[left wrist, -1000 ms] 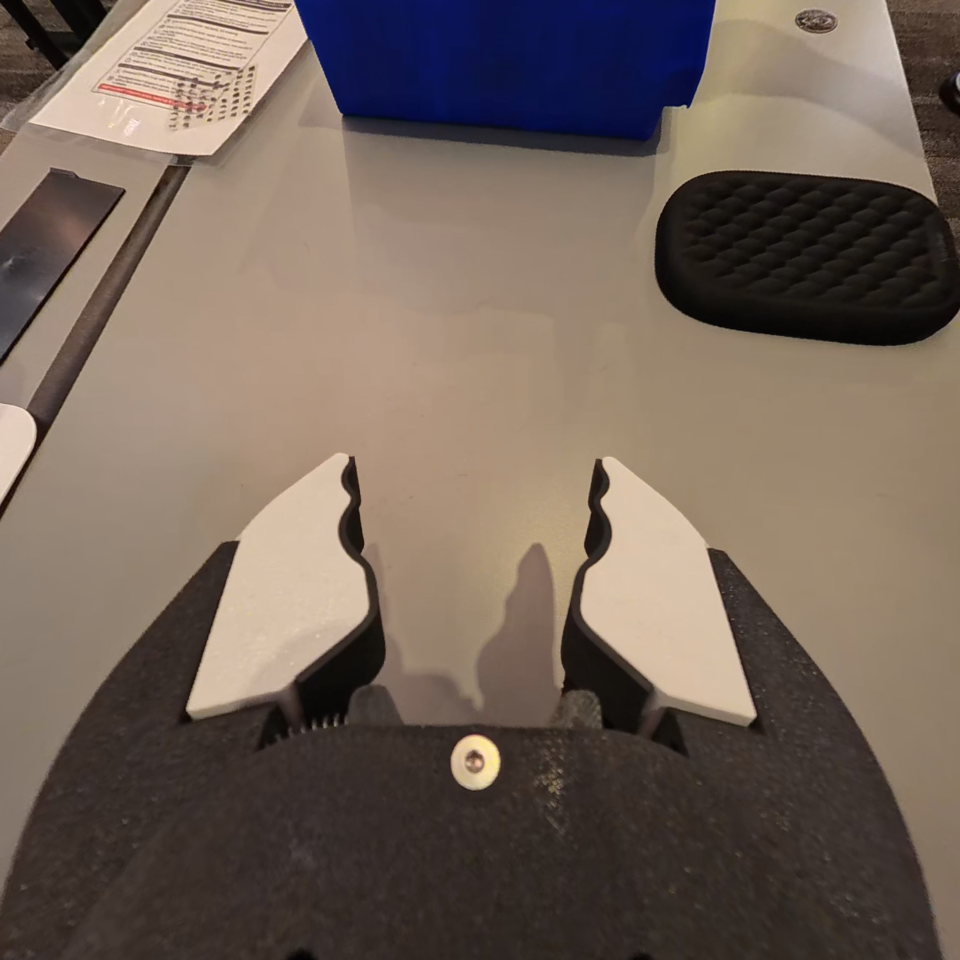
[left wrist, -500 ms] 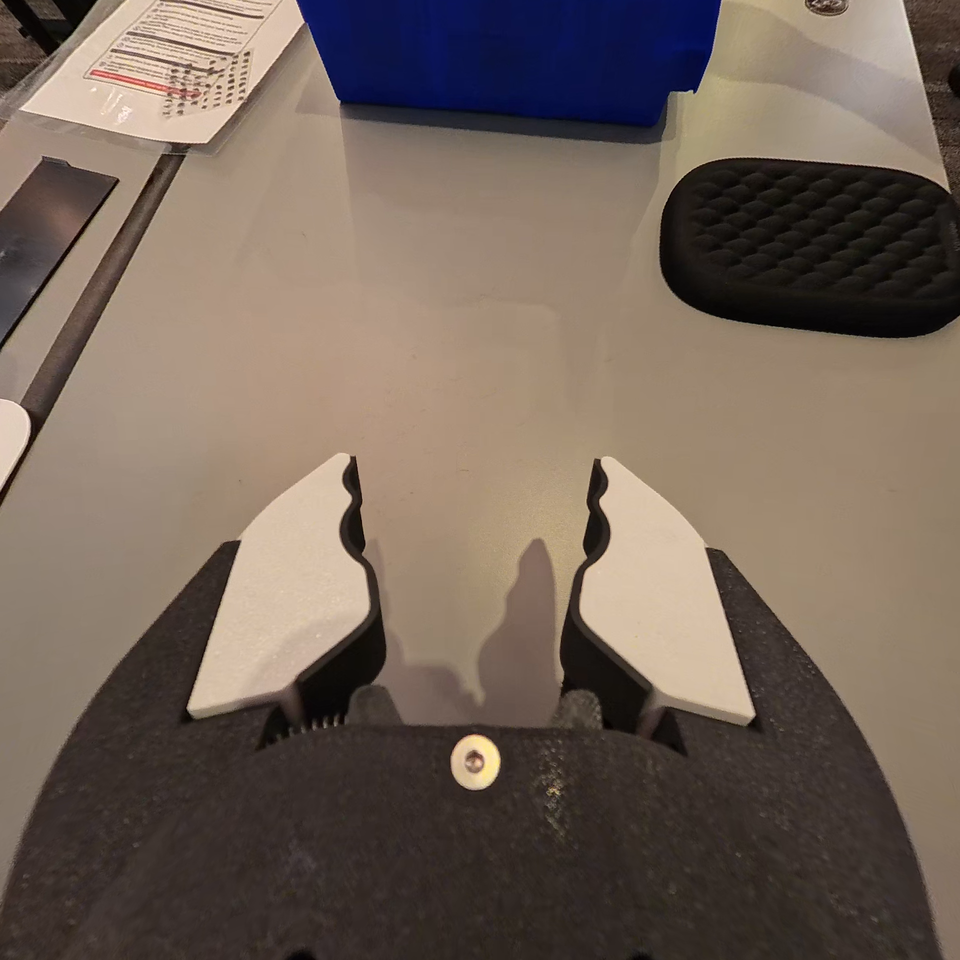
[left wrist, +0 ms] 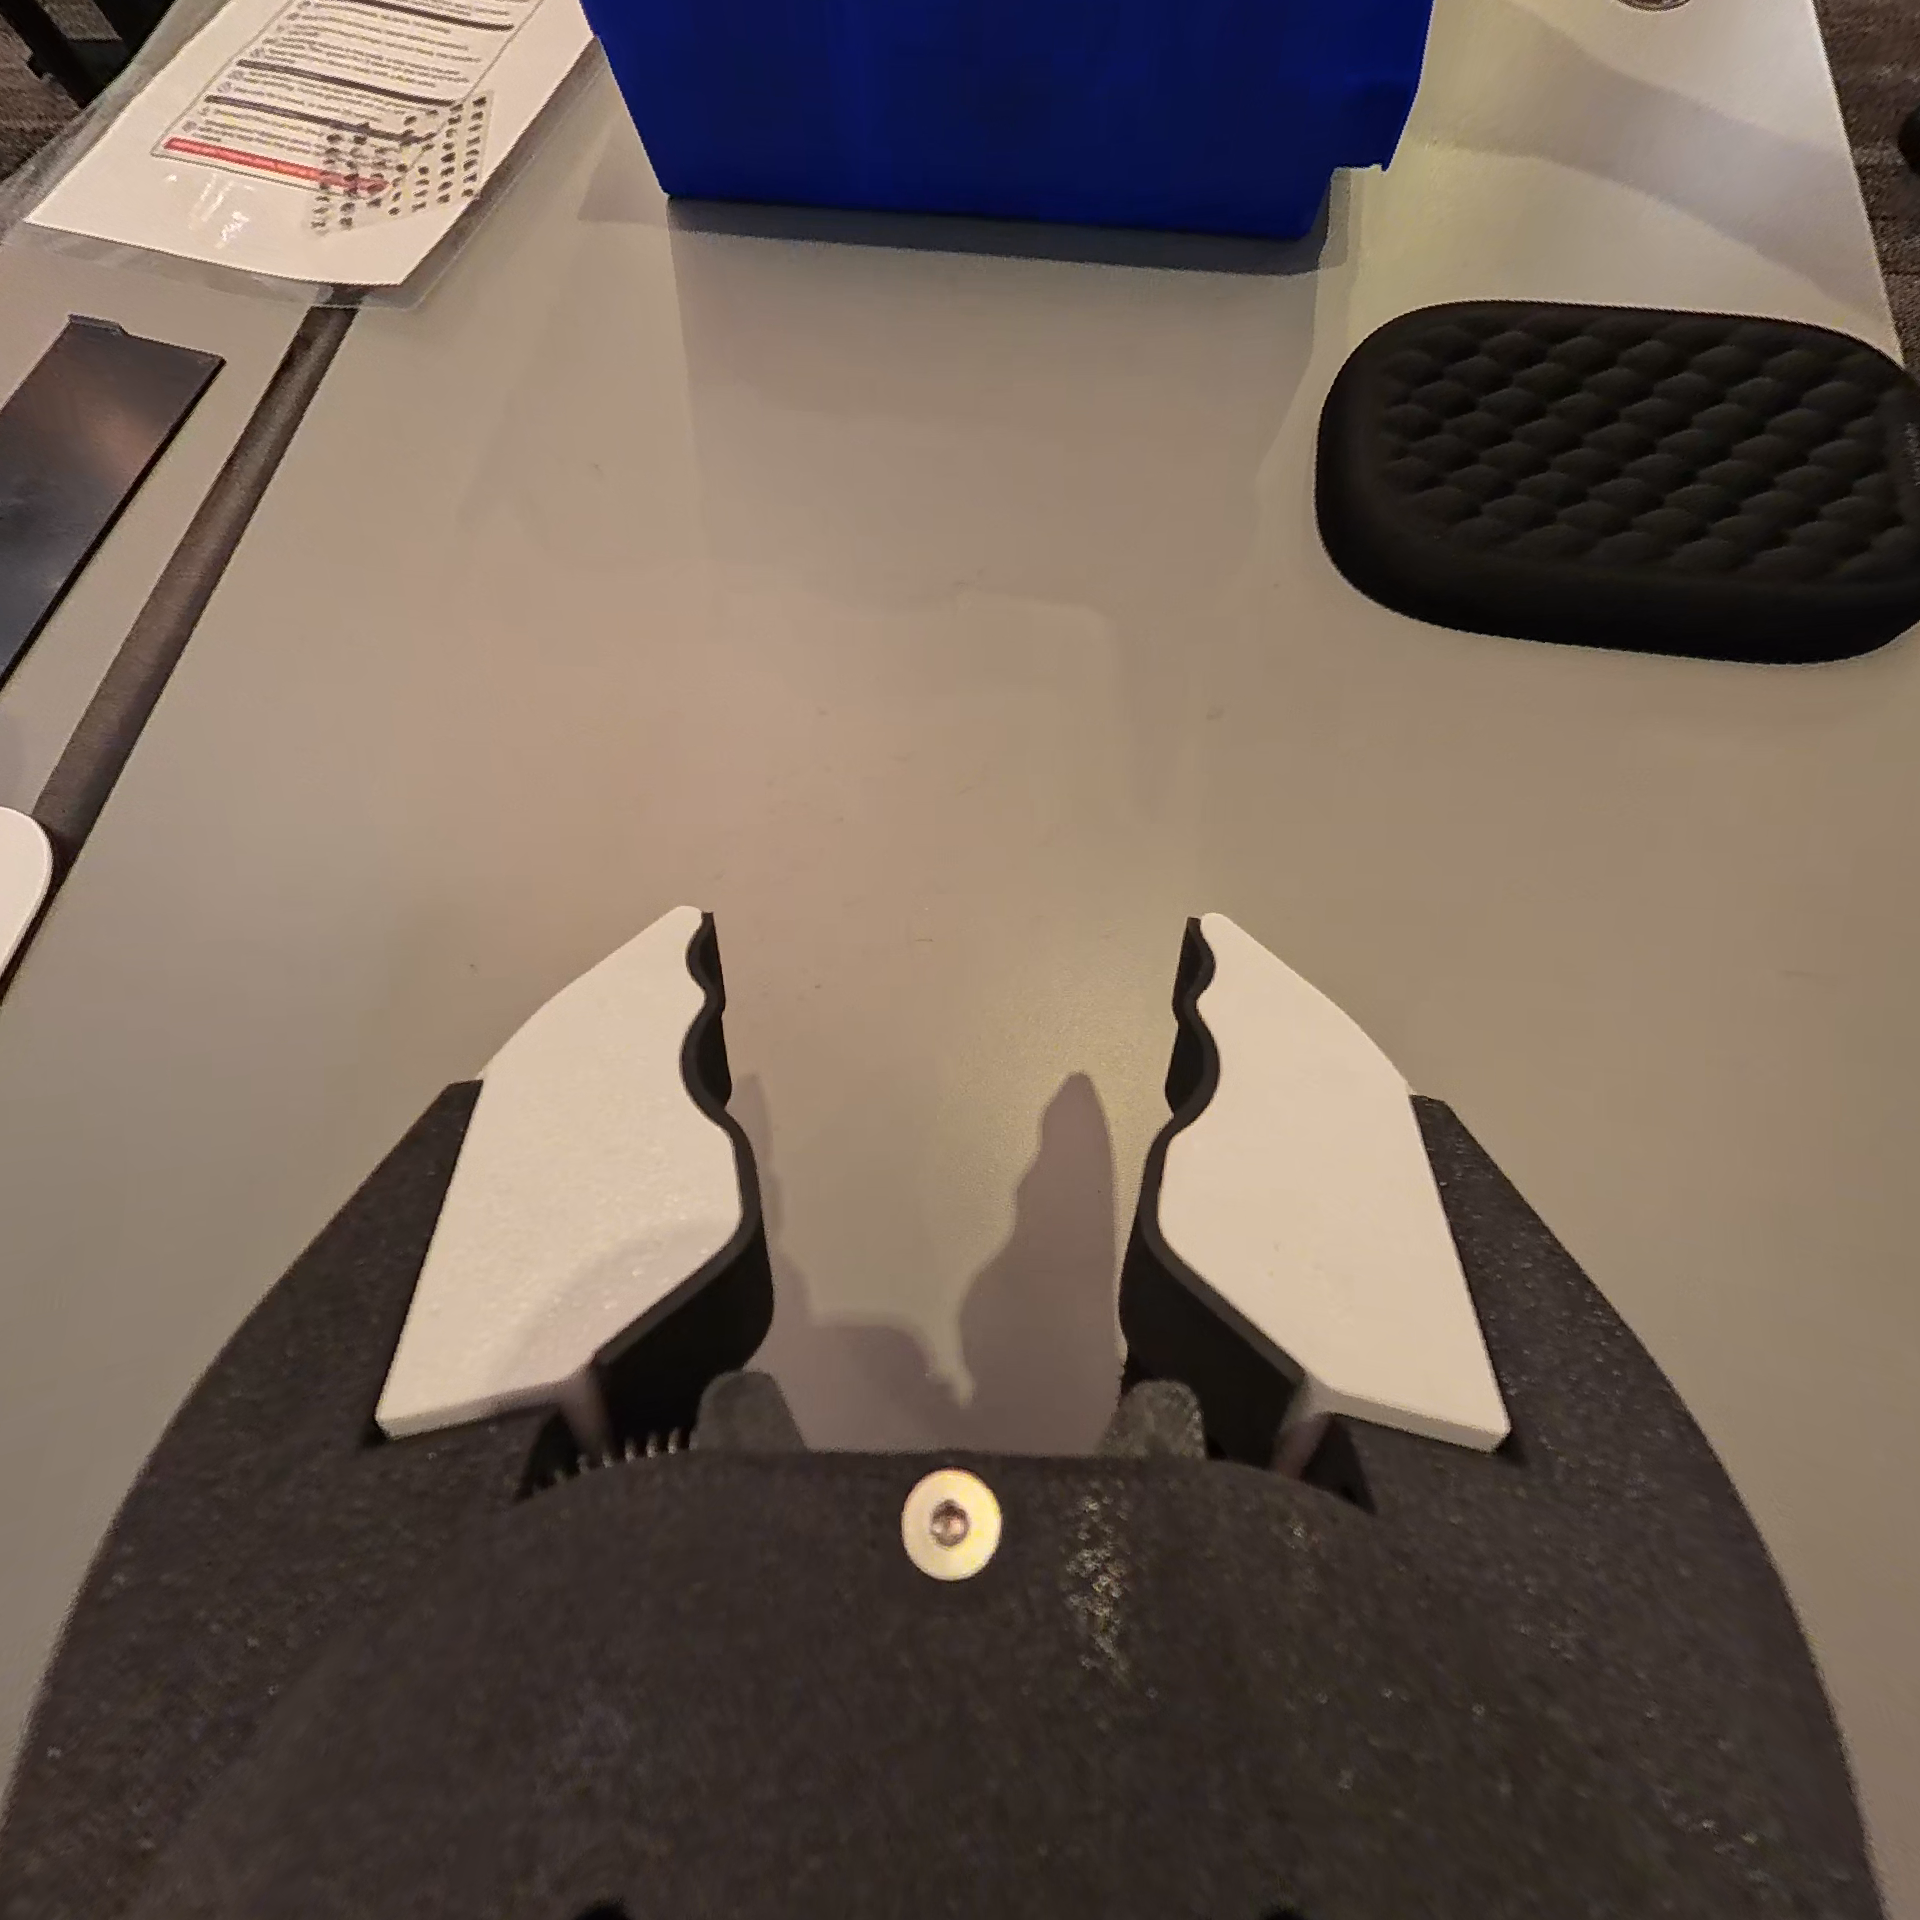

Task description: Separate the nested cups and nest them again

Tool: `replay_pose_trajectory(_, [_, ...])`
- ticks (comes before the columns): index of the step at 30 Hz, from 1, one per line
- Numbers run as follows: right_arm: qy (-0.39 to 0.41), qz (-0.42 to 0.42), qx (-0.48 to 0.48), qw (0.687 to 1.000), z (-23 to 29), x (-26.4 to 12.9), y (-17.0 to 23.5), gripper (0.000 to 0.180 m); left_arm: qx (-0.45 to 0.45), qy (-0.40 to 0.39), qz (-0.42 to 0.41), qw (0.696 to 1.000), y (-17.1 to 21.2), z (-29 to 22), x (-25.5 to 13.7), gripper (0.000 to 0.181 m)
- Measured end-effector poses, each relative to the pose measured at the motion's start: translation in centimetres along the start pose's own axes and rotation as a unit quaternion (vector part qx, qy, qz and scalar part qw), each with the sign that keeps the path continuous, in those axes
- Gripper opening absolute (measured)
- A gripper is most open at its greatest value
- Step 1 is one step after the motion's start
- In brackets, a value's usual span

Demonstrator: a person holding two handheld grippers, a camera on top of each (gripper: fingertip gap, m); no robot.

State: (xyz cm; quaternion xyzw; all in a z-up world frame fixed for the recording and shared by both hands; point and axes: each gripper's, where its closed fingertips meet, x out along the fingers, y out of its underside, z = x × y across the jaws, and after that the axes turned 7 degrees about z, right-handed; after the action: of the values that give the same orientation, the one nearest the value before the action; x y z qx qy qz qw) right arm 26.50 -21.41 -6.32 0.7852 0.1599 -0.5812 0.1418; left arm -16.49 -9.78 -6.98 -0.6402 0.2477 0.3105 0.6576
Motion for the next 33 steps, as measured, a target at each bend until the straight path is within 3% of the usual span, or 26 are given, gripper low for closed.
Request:
replay_pose_trajectory(10, [0.006,0.005,0.003,1.0,-0.1,0.6,0.3,0.006,-0.001,-0.001,-0.002,1.0,-0.1,0.0,-0.1,0.083])
replay_pose_trajectory(21, [0.019,-0.071,0.019,0.997,-0.1,-1.5,0.1,0.017,-0.003,-0.001,0.003,1.0,0.2,0.1,0.2,0.083])
replay_pose_trajectory(33, [0.04,-0.238,0.057,0.969,-0.8,-7.2,2.5,0.019,-0.007,-0.007,0.008,1.0,0.7,0.4,1.0,0.082])
